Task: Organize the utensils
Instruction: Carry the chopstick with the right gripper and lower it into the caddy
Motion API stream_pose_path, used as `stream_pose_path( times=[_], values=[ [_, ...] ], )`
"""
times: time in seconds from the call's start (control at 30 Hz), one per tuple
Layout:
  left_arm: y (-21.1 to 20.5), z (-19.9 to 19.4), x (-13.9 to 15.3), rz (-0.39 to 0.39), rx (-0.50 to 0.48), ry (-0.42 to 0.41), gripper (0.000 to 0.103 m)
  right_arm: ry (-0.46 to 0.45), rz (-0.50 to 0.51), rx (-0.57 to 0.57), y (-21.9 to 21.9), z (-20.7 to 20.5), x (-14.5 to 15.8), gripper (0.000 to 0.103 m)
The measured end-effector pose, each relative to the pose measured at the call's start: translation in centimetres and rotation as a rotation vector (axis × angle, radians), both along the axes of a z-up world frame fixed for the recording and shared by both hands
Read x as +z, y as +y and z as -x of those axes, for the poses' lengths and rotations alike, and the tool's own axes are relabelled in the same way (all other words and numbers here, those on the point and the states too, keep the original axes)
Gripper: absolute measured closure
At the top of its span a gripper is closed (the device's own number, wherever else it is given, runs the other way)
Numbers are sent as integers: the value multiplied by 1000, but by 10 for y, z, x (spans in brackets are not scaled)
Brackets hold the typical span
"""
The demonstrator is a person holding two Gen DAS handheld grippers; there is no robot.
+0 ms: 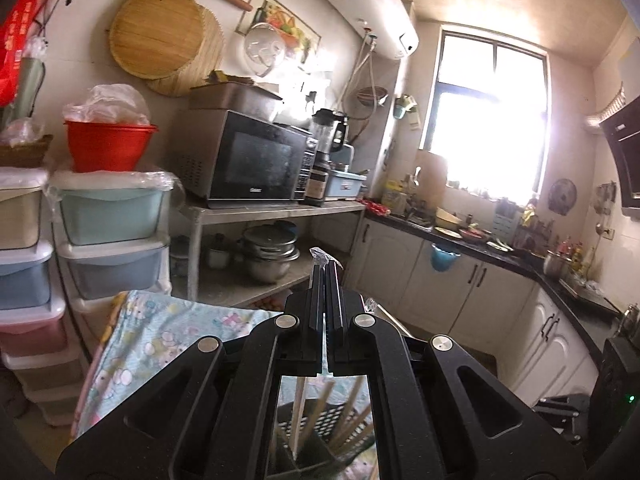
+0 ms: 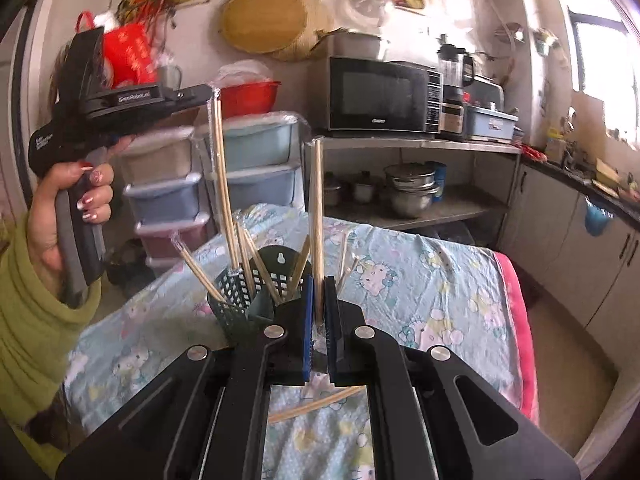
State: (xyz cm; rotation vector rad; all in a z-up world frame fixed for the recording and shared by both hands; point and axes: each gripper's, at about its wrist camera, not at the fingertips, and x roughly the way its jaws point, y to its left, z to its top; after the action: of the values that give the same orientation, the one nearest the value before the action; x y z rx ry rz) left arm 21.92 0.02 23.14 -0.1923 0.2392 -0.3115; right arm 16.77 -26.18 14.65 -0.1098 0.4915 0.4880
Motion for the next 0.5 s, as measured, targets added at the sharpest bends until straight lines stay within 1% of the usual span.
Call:
stream_pose_path(
  times=[0.1,0.23,0.3,0.4,0.5],
  values=[
    [6,-2,-4,-7,27,-6,103,-2,40,17,4,-5,4,97],
    [9,-8,-11,-7,45,-9,103,-5,4,18,7,-17,5,97],
    [9,-11,-15,-18,54,-8,103,14,8,36,16,-25,1,97],
    [10,-15,-22,-27,58,6,103,42,49,76,28,-31,-6,97],
    [13,-20,-27,-27,58,16,103,79,135,134,39,-29,-16,97]
  ],
)
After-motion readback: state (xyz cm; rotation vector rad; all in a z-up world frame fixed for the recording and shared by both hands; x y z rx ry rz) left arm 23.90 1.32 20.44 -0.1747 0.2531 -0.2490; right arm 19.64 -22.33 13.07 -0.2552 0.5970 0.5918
